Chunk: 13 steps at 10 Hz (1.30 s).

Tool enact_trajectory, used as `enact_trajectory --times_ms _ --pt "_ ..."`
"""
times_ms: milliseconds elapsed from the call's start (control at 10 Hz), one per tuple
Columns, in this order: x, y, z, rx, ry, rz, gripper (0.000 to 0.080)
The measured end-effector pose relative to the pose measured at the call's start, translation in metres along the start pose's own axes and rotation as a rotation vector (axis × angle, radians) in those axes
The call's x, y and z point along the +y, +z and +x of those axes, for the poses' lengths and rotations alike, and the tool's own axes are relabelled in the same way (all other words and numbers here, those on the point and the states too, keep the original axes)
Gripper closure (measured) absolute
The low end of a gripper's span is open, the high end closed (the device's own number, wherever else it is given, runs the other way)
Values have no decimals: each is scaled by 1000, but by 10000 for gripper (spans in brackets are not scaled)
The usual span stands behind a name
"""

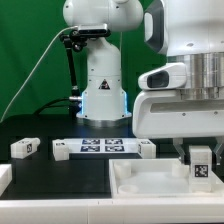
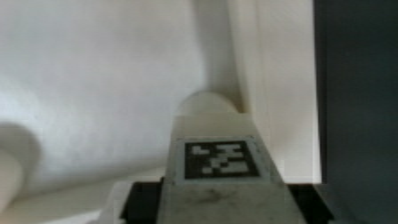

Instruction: Assemble one leg

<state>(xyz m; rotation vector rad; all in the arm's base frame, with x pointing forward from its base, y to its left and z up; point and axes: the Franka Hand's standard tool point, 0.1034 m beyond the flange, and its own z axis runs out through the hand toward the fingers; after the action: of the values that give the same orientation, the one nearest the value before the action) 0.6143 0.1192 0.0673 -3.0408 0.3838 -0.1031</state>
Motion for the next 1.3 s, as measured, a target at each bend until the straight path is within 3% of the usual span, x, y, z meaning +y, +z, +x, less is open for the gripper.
enact_trajectory --times_ms 900,1300 --pt "-2 0 0 -26 929 31 509" --pt "-3 1 -1 -36 975 40 509"
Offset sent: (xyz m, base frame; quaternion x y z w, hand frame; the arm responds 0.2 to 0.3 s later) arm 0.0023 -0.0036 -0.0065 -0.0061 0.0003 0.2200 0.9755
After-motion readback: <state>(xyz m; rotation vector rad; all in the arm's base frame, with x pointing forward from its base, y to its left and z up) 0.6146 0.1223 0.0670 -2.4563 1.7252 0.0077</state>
